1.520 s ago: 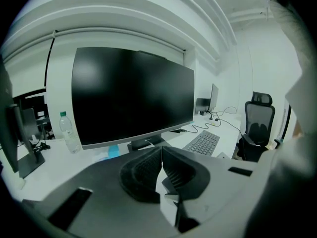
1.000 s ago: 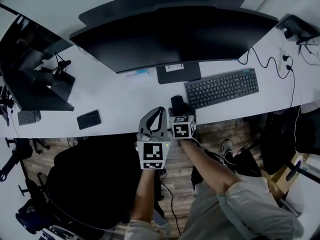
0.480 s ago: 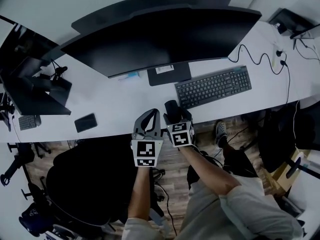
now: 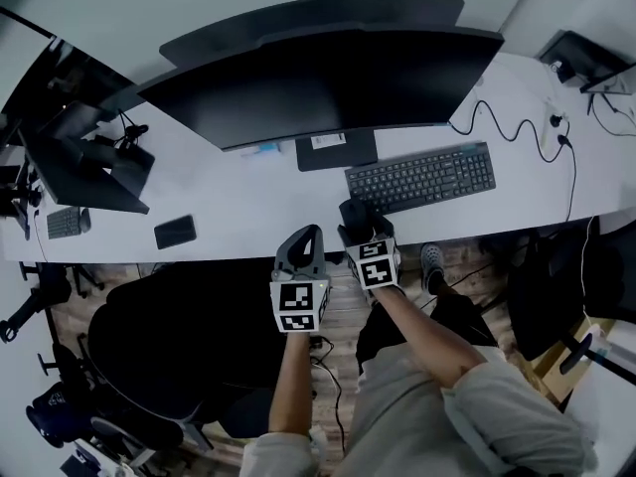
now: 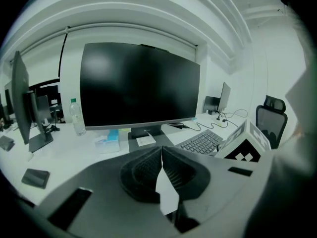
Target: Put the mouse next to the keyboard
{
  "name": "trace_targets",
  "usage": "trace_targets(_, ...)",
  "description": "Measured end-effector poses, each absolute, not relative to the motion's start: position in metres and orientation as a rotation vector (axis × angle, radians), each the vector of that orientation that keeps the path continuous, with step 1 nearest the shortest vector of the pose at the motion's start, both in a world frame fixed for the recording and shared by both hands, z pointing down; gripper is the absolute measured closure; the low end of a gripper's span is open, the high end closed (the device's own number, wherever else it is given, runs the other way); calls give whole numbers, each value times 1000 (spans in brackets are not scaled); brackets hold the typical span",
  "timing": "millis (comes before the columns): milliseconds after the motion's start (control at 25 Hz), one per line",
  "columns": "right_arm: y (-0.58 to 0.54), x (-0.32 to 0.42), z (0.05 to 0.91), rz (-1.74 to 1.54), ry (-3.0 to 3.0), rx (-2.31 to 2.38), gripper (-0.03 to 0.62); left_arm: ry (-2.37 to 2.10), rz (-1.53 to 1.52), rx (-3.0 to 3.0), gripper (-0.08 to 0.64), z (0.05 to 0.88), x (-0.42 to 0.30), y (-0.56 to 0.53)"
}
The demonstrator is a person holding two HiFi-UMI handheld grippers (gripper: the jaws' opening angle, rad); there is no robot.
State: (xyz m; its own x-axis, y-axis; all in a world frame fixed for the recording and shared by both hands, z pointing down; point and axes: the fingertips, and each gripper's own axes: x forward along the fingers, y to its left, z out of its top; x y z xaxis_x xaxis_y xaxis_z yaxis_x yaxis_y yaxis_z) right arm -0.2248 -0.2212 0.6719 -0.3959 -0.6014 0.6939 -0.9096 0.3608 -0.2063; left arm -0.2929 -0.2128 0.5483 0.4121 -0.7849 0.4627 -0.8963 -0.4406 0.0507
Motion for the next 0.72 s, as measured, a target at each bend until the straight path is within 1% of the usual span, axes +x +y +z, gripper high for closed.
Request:
trace_targets(240, -218, -203, 658, 772, -2194, 1240, 288, -1545, 504, 2278, 537, 547, -283, -195)
trace_targets(560, -221, -141, 648, 751, -2219, 1232, 288, -1602, 471, 2206, 537, 548, -243, -190)
trace_targets(720, -222, -109, 639, 779, -2243, 1251, 288, -1599, 510, 2195, 537, 553, -217, -187)
